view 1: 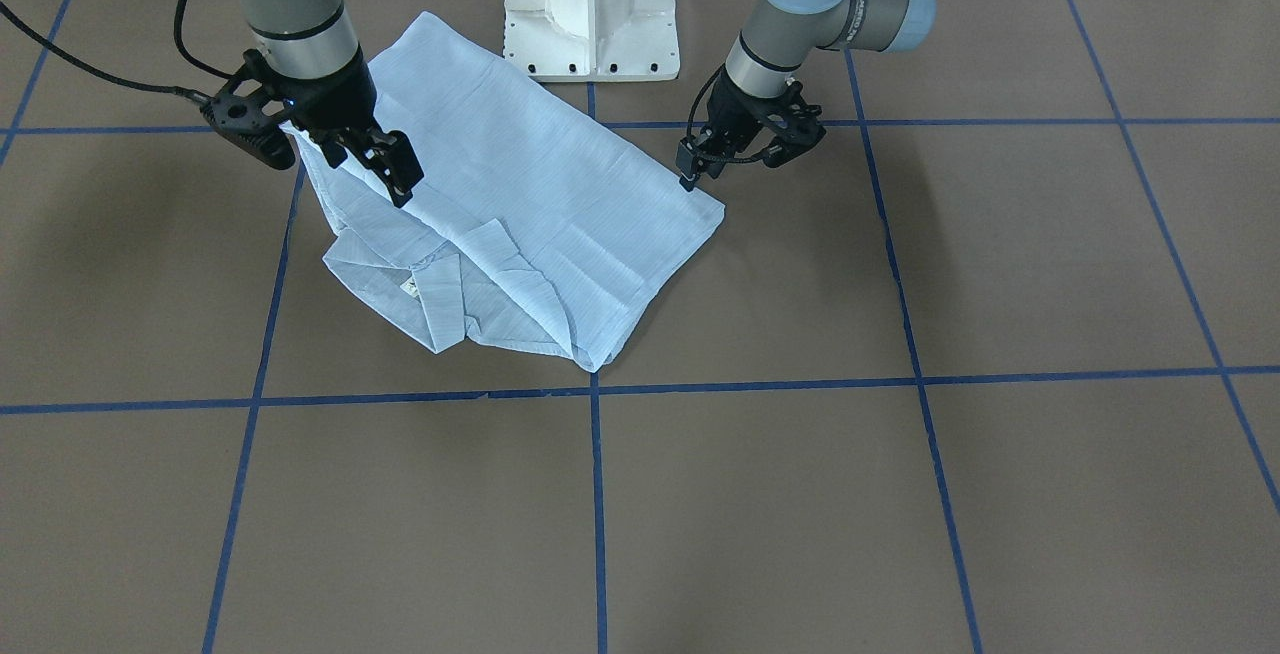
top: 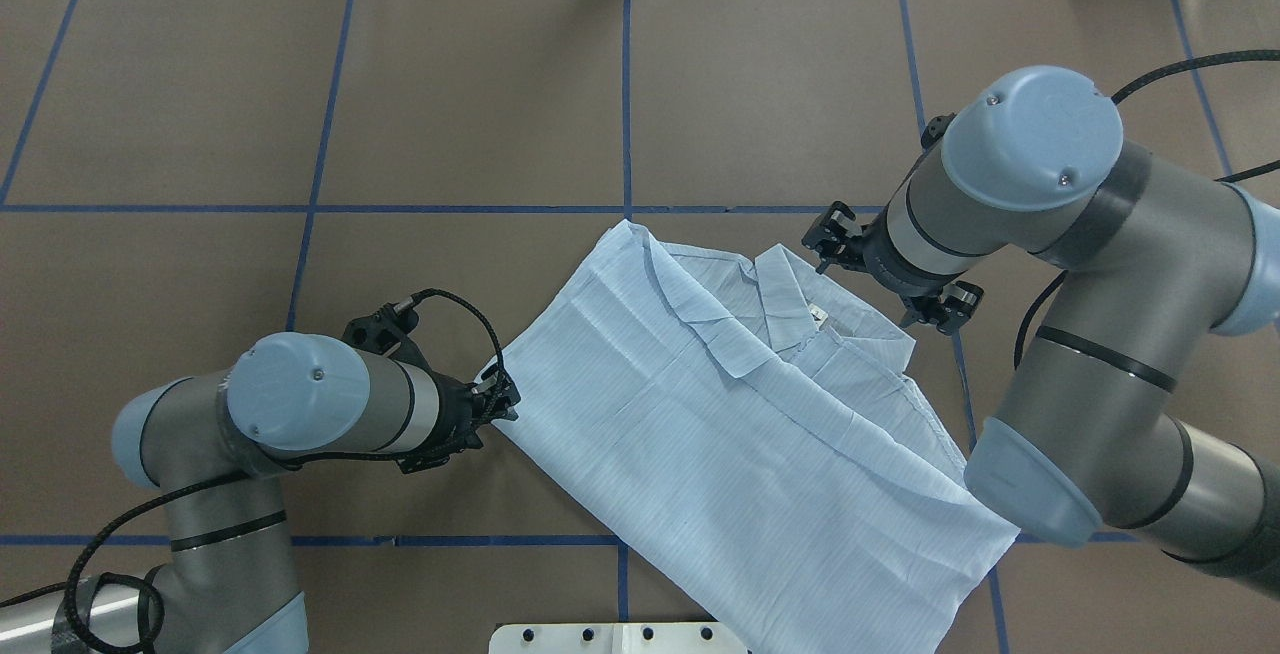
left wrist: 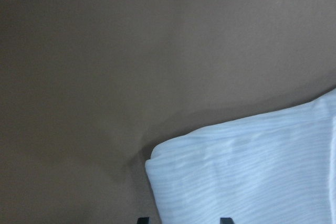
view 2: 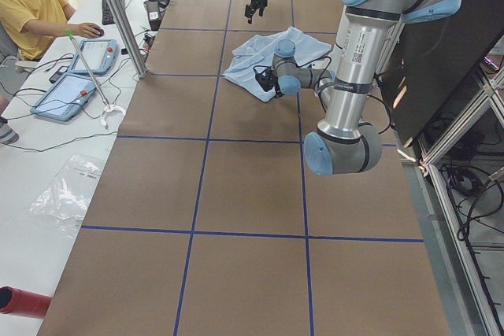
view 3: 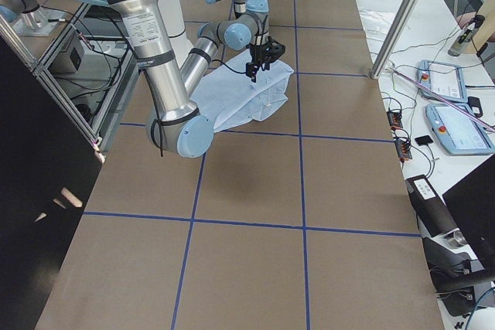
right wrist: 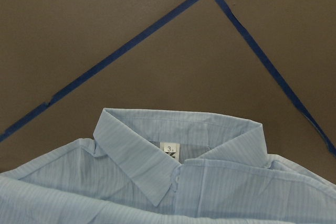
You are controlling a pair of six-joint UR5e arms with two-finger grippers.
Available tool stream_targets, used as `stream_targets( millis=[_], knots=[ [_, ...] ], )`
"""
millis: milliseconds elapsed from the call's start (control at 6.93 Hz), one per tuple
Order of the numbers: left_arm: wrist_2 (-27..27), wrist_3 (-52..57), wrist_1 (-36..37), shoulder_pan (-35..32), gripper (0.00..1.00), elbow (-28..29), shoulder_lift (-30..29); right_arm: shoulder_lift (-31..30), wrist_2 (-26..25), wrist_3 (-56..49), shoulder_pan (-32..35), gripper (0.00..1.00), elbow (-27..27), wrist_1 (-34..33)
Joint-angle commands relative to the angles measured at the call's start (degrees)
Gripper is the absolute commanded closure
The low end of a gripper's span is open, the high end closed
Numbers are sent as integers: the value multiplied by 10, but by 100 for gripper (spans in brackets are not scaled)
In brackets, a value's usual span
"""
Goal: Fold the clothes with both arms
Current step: 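Grasp the shirt's near edge with the left gripper while the right grasps the collar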
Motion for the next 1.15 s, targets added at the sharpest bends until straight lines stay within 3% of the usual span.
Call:
stream_targets(
  millis=[0,866,1010],
  knots=[
    [4,-1,1,3,47,14,-4,1,0,-12,3,0,-32,31],
    [13,6,2,-3,51,16,-13,-3,-14,-15,-1,0,-41,31],
    [14,6,2,-4,61,16,-13,-3,-15,-15,-4,0,-45,30]
  ],
)
